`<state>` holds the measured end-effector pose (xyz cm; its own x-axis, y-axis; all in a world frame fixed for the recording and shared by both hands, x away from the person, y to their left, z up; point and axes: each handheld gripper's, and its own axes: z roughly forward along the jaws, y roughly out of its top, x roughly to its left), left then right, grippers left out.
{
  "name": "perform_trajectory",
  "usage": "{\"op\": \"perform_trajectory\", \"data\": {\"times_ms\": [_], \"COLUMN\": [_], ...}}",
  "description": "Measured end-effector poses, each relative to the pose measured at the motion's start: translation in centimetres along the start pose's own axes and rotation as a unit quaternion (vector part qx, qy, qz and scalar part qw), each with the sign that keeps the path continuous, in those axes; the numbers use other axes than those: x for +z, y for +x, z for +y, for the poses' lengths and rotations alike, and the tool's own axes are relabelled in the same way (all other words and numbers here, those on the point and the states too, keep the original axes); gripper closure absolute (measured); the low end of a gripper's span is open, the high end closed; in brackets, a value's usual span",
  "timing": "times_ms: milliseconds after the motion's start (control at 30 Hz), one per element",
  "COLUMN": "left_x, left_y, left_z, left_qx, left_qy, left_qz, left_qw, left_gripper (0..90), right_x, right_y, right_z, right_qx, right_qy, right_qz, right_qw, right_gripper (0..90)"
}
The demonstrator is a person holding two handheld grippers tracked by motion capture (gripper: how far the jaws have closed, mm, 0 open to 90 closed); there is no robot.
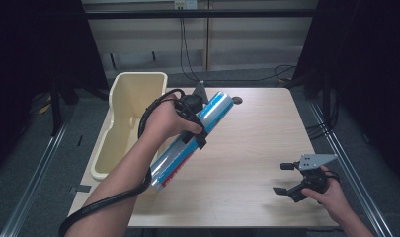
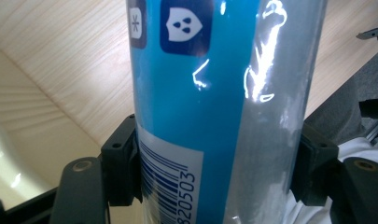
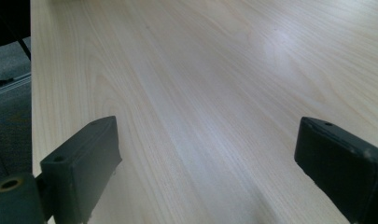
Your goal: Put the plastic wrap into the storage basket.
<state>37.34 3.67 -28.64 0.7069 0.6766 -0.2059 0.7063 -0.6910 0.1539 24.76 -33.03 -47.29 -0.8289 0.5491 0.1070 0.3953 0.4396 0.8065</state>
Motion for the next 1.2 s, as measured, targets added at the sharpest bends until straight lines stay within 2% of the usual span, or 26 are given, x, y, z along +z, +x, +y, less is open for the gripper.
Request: {"op": "perform_trajectory", "data": {"times_ms": [300, 367, 500, 600, 633, 733, 900, 933, 1067, 1100, 1200], "left_x": [-1.4, -1.9, -2.6, -3.0, -3.2, -3.5, -4.2, -4.4, -4.7, -5.0, -5.2], "left_y": [0.9, 1.3, 1.8, 2.0, 2.2, 2.5, 3.2, 3.4, 3.9, 4.2, 4.5], "left_z": [-0.5, -0.8, -1.1, -1.4, -1.5, -1.8, -2.4, -2.7, -3.1, -3.4, -3.6], "left_qx": [-0.011, -0.025, -0.036, -0.042, -0.037, -0.055, -0.061, -0.071, -0.073, -0.081, -0.087], "left_qy": [0.000, -0.001, -0.003, -0.003, -0.001, 0.001, -0.005, -0.005, -0.001, -0.004, -0.006], "left_qz": [0.000, 0.000, 0.002, 0.002, 0.003, 0.004, 0.004, 0.005, 0.011, 0.013, 0.009], "left_qw": [0.9999, 0.9997, 0.9993, 0.9991, 0.9993, 0.9985, 0.9981, 0.9974, 0.9972, 0.9966, 0.9962], "left_gripper": [32.1, 32.1, 32.1, 32.1, 32.1, 32.1, 32.1, 32.1, 32.1, 32.1, 32.1], "right_x": [0.0, 0.0, 0.0, 0.1, 0.1, 0.1, 0.1, 0.1, 0.1, 0.2, 0.2], "right_y": [0.0, 0.0, 0.0, 0.0, 0.0, 0.1, 0.1, 0.1, 0.1, 0.0, 0.0], "right_z": [0.0, 0.0, 0.0, 0.0, 0.0, 0.0, 0.0, 0.0, 0.0, 0.0, 0.0], "right_qx": [0.003, 0.003, 0.000, 0.003, 0.003, 0.001, 0.000, 0.000, 0.001, 0.001, 0.002], "right_qy": [0.000, 0.002, -0.001, 0.000, 0.000, 0.002, 0.000, 0.000, 0.000, -0.001, -0.002], "right_qz": [0.003, 0.002, -0.001, 0.005, 0.005, 0.005, 0.004, 0.004, 0.005, 0.004, 0.007], "right_qw": [1.0000, 1.0000, 1.0000, 1.0000, 1.0000, 1.0000, 1.0000, 1.0000, 1.0000, 1.0000, 1.0000], "right_gripper": [6.4, 6.4, 6.4, 6.4, 6.4, 6.3, 6.4, 6.4, 6.4, 6.4, 6.4]}}
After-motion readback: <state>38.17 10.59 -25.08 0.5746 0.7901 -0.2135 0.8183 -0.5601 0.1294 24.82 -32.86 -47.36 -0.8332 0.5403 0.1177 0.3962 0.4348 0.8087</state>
